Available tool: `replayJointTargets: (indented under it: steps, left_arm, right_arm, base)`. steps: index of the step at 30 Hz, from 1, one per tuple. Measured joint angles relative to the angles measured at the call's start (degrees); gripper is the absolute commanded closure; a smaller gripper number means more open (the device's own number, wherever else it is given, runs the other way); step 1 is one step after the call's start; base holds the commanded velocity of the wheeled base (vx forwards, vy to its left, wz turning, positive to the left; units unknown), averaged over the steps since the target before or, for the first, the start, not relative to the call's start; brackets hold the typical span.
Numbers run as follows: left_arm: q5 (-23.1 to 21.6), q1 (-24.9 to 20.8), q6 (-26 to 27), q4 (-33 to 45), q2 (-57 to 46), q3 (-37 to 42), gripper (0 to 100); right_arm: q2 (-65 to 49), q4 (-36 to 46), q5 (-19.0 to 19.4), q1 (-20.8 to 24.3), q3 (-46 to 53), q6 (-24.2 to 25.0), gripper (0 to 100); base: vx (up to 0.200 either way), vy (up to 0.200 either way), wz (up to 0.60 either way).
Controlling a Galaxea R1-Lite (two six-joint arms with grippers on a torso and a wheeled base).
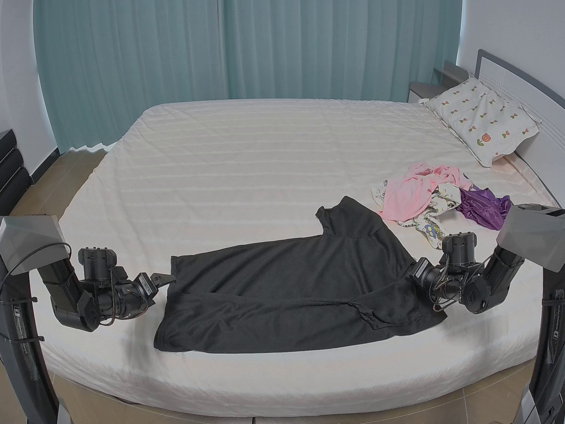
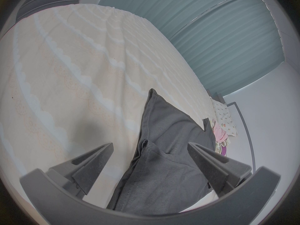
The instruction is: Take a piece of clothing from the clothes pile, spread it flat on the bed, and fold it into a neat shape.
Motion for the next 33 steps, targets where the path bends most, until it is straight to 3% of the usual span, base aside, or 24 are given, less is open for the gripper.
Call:
replayJointTargets:
  steps: [10,16,20,21,33]
  left_arm:
    - [0.57,-3.04,-0.28,0.0,-0.46,0.07,0]
    - [4.97,-5.1,0.11,-0.04,0.04,-0.89,0]
    - [5.41,-5.89,0.94,0.11,0.52,-1.35,0]
    - [5.44,-5.95,1.32,0.24,0.61,-1.38,100]
    - [10.35,-5.62,3.97,0.44,2.49,-1.05,100]
  right_arm:
    - [0.38,-8.08,2.41,-0.49,4.71,0.02,0]
    - [-0.28,-10.54,2.36,-1.97,7.03,-0.27,0]
    - [-0.55,-10.84,2.3,-2.36,7.57,-0.33,0]
    - [-0.56,-10.85,2.28,-2.45,7.58,-0.35,0]
    - [-0.8,-10.85,2.08,-2.84,7.74,-1.26,0]
  base:
    - [0.0,0.0,0.0]
    - [0.0,0.0,0.0]
    - [0.0,0.0,0.0]
    - [0.0,0.0,0.0]
    - [0.0,0.0,0.0]
